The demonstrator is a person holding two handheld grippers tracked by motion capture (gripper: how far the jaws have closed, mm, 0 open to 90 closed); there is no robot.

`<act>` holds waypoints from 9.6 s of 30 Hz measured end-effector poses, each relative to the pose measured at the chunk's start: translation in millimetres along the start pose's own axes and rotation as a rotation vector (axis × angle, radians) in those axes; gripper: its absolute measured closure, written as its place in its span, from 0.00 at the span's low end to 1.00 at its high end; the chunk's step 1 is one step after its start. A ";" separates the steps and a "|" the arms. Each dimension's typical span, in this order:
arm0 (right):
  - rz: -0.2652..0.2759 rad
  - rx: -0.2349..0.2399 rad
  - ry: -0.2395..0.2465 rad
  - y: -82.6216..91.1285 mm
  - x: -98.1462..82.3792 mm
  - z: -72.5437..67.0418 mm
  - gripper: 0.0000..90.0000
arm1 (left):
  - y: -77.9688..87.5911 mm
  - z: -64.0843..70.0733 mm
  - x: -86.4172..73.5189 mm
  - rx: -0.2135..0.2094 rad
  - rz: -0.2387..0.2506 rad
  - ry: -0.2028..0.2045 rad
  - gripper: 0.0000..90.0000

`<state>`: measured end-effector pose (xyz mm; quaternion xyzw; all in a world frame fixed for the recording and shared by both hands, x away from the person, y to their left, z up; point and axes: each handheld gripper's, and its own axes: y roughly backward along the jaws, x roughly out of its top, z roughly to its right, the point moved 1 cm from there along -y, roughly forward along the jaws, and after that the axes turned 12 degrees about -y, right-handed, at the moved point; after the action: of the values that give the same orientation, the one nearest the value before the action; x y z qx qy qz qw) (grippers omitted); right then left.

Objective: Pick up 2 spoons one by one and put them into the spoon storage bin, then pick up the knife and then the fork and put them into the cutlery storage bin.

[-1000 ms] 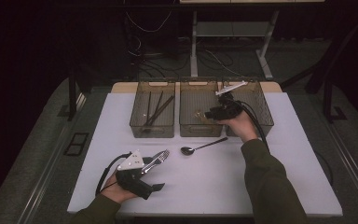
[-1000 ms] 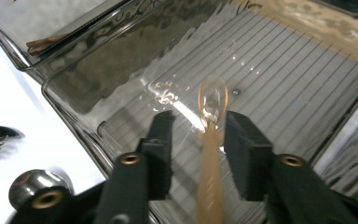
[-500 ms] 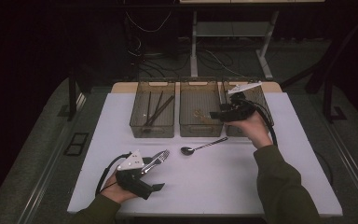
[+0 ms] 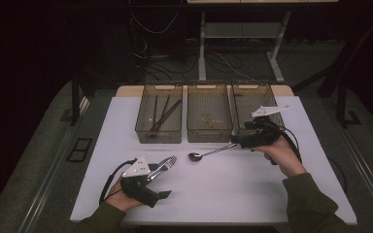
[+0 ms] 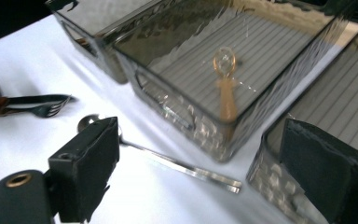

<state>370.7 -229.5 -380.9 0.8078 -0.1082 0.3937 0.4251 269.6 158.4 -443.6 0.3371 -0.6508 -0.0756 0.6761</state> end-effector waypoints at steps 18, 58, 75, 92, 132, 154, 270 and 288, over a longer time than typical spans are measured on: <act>0.039 -0.026 0.042 24.9 -77.1 2.2 0.13 | 1.3 -0.5 -0.6 0.008 -0.004 0.003 0.00; 0.048 -0.045 0.051 46.5 -129.0 2.4 0.13 | -27.3 -32.0 34.4 0.070 -0.038 0.045 0.22; 0.047 -0.049 0.059 47.0 -128.7 2.8 0.13 | -86.7 -54.6 68.7 0.040 -0.085 0.077 0.48; 0.043 -0.061 0.080 46.8 -128.5 1.5 0.13 | -115.1 -53.4 65.9 0.058 -0.215 0.065 0.54; 0.042 -0.076 0.100 48.3 -128.3 1.9 0.13 | -113.9 -42.1 71.3 0.003 -0.186 -0.014 0.96; 0.048 -0.076 0.099 50.2 -127.7 1.5 0.13 | -103.1 -34.0 78.6 0.016 -0.150 -0.032 0.97; 0.079 -0.066 0.086 53.9 -126.1 3.7 0.13 | -82.8 -91.5 141.5 0.127 -0.023 0.028 0.26; 0.080 -0.058 0.066 53.9 -126.4 4.4 0.13 | -48.7 -64.3 107.6 0.098 0.006 0.024 0.18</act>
<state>261.4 -286.3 -442.0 0.7767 -0.1379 0.4335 0.4356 361.1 86.1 -376.6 0.3688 -0.6467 -0.0373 0.6666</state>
